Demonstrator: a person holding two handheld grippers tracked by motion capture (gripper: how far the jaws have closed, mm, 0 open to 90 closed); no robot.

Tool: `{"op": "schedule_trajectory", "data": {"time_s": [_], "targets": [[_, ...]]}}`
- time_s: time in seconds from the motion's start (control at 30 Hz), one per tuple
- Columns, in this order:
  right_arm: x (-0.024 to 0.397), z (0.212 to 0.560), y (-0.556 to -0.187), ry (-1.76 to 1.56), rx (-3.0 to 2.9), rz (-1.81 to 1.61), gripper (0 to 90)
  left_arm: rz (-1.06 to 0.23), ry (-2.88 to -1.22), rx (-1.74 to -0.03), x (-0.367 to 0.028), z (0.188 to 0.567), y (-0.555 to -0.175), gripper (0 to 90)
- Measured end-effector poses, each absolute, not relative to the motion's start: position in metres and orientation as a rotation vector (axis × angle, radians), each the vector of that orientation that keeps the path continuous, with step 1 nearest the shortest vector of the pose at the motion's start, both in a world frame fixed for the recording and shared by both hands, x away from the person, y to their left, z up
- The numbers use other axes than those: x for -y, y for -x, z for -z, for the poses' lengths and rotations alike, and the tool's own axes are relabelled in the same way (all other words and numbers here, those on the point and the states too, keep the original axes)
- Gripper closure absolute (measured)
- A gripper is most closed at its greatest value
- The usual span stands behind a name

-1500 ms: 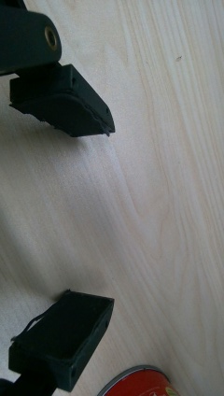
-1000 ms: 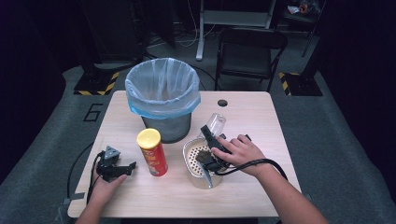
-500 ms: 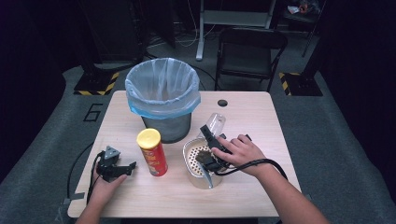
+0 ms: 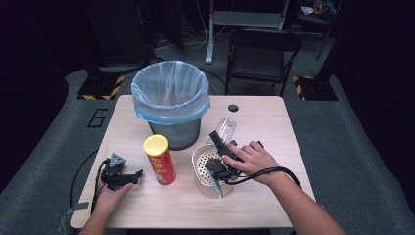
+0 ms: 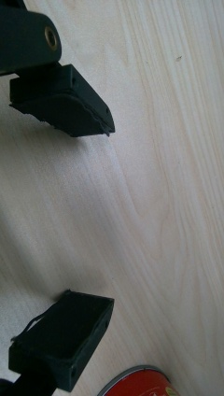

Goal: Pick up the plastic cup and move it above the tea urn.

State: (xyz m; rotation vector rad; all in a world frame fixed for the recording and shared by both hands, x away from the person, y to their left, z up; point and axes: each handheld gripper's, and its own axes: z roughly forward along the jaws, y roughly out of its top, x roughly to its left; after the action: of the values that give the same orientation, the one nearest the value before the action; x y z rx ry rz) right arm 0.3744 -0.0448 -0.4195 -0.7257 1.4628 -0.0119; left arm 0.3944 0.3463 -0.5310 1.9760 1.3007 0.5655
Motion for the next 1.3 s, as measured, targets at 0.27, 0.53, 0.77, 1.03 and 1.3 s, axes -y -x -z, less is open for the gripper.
{"op": "schedule_trajectory", "data": {"time_s": [0.27,0.53,0.77,1.03,1.3], "targets": [[0.044,0.417,-0.373,0.711,-1.450,-0.005,34.8,-0.565,-1.976,-1.300,-0.346,0.531,-0.394,13.6],[0.045,0.415,-0.374,0.689,-1.461,-0.022,34.7,-0.565,-1.976,-1.300,-0.346,0.531,-0.394,13.6],[0.048,0.415,-0.374,0.600,-1.515,-0.100,34.6,-0.565,-1.976,-1.301,-0.346,0.531,-0.394,13.7],[0.049,0.405,-0.378,0.483,-1.584,-0.209,34.4,-0.566,-1.975,-1.301,-0.346,0.531,-0.394,13.7],[0.052,0.394,-0.383,0.351,-1.652,-0.308,34.4,-0.566,-1.976,-1.300,-0.346,0.531,-0.394,13.7]]}}
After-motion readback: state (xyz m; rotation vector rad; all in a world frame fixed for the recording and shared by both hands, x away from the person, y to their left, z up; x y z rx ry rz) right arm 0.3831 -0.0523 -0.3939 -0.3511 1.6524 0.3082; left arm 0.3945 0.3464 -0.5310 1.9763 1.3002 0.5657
